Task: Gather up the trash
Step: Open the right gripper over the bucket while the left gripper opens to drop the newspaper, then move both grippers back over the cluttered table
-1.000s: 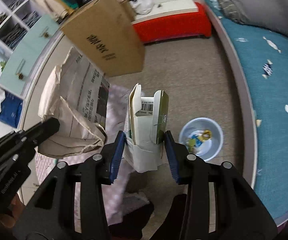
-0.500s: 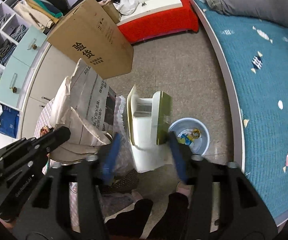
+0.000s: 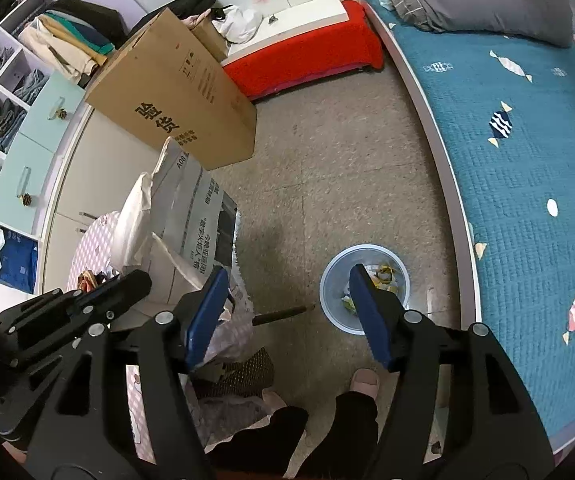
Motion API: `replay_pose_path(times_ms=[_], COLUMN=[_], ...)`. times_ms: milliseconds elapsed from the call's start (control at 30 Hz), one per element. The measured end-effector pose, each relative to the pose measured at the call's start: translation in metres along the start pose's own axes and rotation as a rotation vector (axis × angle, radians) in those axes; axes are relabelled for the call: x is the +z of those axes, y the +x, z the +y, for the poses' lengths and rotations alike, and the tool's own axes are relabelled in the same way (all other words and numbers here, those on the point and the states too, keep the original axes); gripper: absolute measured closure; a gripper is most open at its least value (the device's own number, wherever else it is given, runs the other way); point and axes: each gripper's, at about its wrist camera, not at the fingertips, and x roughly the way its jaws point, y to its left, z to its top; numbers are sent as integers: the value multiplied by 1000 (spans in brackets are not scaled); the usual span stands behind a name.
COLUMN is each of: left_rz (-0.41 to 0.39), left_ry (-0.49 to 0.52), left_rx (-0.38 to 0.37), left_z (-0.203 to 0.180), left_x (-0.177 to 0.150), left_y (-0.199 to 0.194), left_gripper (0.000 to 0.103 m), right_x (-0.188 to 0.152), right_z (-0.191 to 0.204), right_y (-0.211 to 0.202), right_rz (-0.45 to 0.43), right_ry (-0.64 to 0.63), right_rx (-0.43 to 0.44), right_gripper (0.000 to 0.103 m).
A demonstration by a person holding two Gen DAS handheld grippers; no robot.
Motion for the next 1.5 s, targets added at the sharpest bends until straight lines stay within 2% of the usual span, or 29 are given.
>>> replay_pose_path(times_ms=[633, 767, 833, 867, 900, 1033, 1233, 1500], left_rz=[33, 41, 41, 37, 31, 36, 43, 38], left_ry=[53, 60, 59, 57, 53, 43, 10, -63], left_rx=[-21, -40, -35, -32, -31, -26, -22, 17], left_z=[-24, -29, -31, -32, -32, -30, -18, 29], left_x=[9, 14, 16, 16, 16, 13, 1, -26], left_y=[16, 20, 21, 21, 21, 21, 15, -6], left_gripper=[99, 96, 81, 59, 44, 37, 33, 30], right_x=[1, 0, -1, -3, -3, -7, -13, -25], right_z=[-32, -38, -41, -42, -43, -46, -37, 14], right_y=[-19, -22, -24, -24, -25, -26, -24, -7], right_rz=[-57, -70, -73, -73, -73, -70, -63, -27], right_ry=[84, 98, 105, 110, 114, 124, 114, 42], right_rx=[-34, -41, -46, -48, -52, -60, -57, -27], right_gripper=[37, 37, 36, 36, 36, 35, 35, 35])
